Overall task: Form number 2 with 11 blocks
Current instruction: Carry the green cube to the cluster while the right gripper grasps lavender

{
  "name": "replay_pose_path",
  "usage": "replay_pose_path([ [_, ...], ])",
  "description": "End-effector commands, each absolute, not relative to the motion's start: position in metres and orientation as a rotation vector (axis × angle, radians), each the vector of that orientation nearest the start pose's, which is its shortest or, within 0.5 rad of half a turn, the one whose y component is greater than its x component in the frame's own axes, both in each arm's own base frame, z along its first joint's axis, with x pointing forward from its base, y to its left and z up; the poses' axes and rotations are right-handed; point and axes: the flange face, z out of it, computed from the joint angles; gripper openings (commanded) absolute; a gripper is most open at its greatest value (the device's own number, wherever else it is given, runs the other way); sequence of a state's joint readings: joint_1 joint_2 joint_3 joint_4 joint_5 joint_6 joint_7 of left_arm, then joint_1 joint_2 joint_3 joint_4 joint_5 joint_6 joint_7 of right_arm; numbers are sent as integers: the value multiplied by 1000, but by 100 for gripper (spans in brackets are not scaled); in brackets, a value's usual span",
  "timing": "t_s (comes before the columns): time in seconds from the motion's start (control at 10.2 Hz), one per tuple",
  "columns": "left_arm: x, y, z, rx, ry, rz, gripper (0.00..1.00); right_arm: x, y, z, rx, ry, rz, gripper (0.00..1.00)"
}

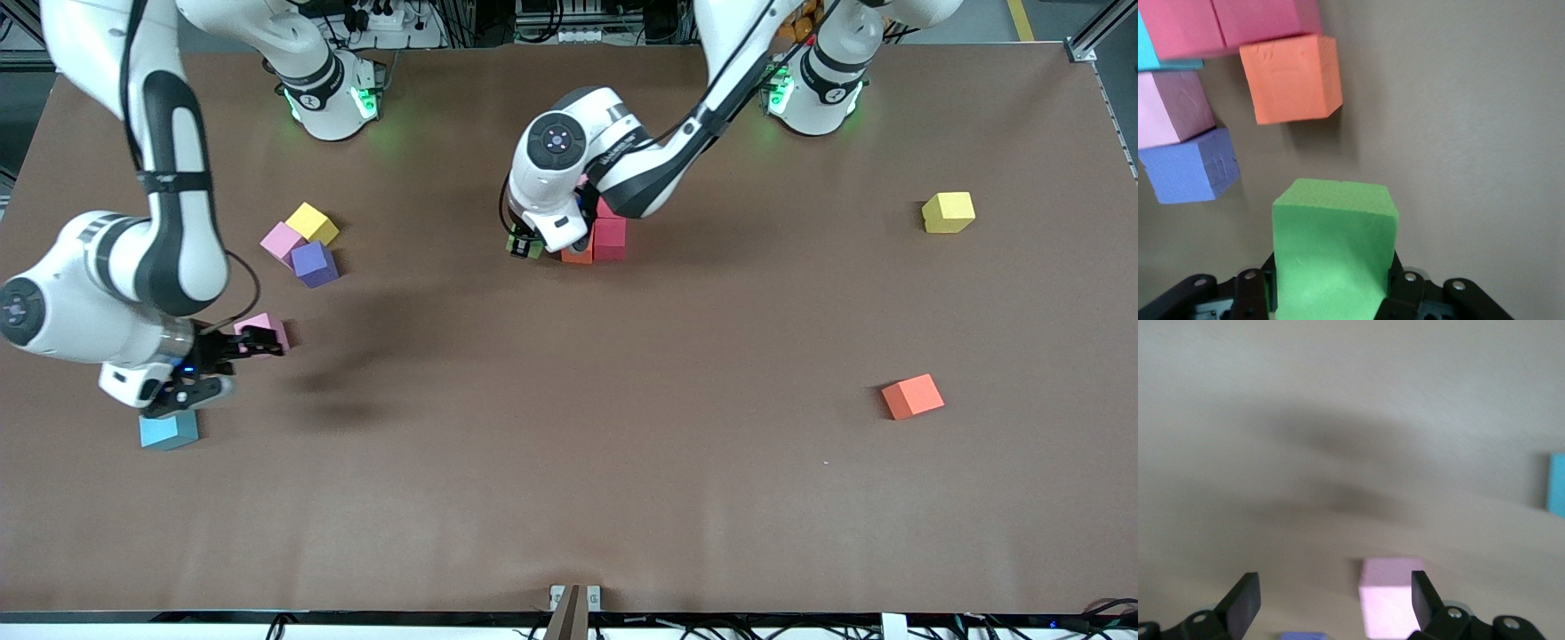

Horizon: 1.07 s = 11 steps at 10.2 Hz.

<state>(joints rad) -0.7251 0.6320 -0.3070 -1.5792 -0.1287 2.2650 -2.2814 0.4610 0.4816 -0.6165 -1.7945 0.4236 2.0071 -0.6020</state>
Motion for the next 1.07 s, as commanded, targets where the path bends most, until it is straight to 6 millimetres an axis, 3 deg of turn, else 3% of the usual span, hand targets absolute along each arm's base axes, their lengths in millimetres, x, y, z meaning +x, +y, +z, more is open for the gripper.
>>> replay_pose_path([
  [0.0,380,-601,283,-2323,-2148,424,24,610,-62,271,-3002,-350,227,100],
  [0.2,376,-600,270,-2174,-2284,332,24,595,-69,249,-3022,-333,224,100],
  [0.49,359,-600,250,-2106,-2353,183,25,574,-75,222,-3015,-395,195,100],
  [0.98,333,-603,226,-2207,-2229,98,25,550,-74,195,-2999,-339,185,100],
])
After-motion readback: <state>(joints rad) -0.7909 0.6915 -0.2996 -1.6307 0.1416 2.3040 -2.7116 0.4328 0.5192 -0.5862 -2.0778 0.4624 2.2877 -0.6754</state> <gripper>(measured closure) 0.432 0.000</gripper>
